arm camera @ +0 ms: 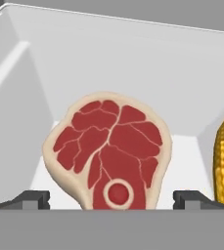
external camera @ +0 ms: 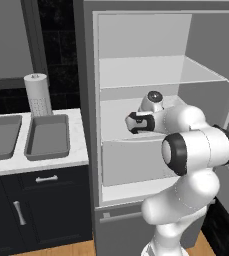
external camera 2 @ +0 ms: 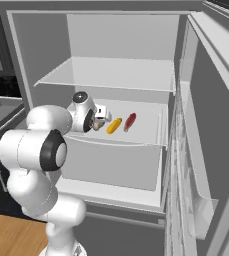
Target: Place one corn and one steak in each tupperware on the nearby counter, to pack two identical lunches.
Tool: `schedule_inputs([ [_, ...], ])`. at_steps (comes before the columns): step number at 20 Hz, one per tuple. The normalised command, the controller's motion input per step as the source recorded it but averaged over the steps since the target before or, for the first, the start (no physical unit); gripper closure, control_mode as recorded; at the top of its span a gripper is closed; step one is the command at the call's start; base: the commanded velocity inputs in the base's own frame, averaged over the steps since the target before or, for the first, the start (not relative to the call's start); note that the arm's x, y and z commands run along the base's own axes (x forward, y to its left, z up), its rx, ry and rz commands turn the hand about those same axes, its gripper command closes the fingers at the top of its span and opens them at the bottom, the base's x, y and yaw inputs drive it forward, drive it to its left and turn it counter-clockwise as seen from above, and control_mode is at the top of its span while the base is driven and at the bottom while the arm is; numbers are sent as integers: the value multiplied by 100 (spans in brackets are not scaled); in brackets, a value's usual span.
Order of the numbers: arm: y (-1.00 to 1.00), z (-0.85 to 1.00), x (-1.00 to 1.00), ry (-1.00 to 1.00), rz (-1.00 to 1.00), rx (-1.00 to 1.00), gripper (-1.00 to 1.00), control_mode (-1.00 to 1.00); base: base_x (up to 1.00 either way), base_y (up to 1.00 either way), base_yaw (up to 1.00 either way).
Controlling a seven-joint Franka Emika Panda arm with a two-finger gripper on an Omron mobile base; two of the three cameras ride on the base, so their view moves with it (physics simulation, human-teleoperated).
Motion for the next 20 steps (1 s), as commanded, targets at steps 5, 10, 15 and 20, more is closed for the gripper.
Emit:
schedule_inputs([
  [5, 0, -6, 11, 1, 0, 0, 100, -100, 0, 0, 0],
  [10, 0, -9, 9, 1, 0, 0, 100, -100, 0, 0, 0],
  [15, 0, 0, 0, 0, 0, 0, 100, -100, 0, 0, 0],
  [20, 0, 0, -14, -3, 0, 0, 100, -100, 0, 0, 0],
])
